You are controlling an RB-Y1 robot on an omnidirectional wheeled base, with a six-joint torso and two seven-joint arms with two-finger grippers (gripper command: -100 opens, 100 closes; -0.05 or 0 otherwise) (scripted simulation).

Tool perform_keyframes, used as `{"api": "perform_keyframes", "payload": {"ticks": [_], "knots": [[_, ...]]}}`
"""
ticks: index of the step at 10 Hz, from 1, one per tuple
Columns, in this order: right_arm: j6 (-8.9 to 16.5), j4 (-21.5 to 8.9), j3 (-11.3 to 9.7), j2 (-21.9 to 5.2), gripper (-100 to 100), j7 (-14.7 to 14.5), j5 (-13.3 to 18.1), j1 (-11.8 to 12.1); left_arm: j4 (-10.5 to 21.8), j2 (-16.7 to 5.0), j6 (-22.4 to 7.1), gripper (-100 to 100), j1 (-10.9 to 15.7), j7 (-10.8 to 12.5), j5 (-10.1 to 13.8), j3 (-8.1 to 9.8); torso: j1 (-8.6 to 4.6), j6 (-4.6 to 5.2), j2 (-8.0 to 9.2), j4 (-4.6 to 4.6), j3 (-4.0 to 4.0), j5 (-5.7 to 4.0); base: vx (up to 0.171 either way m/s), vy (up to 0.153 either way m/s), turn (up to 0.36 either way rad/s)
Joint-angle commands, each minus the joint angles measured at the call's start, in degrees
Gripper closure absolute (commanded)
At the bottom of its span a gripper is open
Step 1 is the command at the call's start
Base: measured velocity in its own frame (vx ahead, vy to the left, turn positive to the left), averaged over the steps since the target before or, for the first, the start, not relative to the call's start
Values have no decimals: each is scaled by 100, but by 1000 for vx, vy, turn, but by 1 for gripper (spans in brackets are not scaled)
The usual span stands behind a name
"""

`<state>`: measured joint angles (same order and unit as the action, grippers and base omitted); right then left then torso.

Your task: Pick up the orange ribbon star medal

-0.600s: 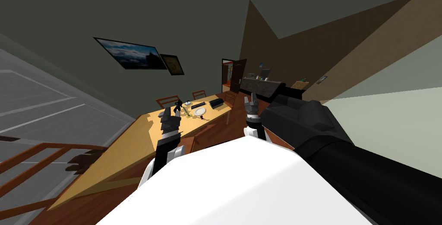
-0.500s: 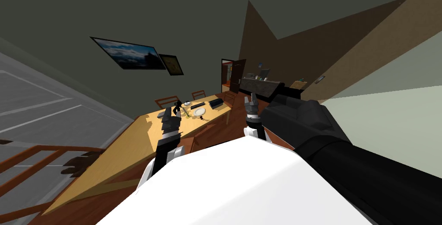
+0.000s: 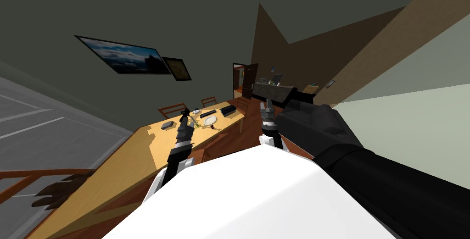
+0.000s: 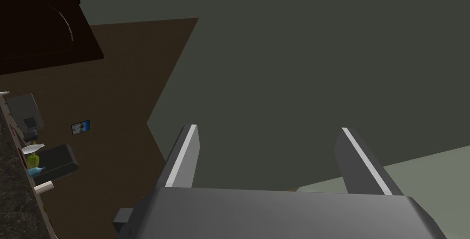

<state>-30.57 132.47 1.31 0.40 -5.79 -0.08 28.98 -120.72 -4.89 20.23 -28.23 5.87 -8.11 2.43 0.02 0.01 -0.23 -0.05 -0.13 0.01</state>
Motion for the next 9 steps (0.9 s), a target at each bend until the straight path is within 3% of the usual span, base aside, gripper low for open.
{"api": "perform_keyframes", "payload": {"ticks": [1, 9], "knots": [[0, 0, 0, 0, 0, 0, 0, 0, 161, -63, -53, -100, 45, -28, -38, 4, 0, 0, 0, 0, 0, 0, 52, 0, -54], [0, 0, 0, 0, 0, 0, 0, 0, 1447, -469, -504, -100, 401, -197, -238, 27, -1, -1, 8, 1, 4, 0, 40, 3, -80]]}}
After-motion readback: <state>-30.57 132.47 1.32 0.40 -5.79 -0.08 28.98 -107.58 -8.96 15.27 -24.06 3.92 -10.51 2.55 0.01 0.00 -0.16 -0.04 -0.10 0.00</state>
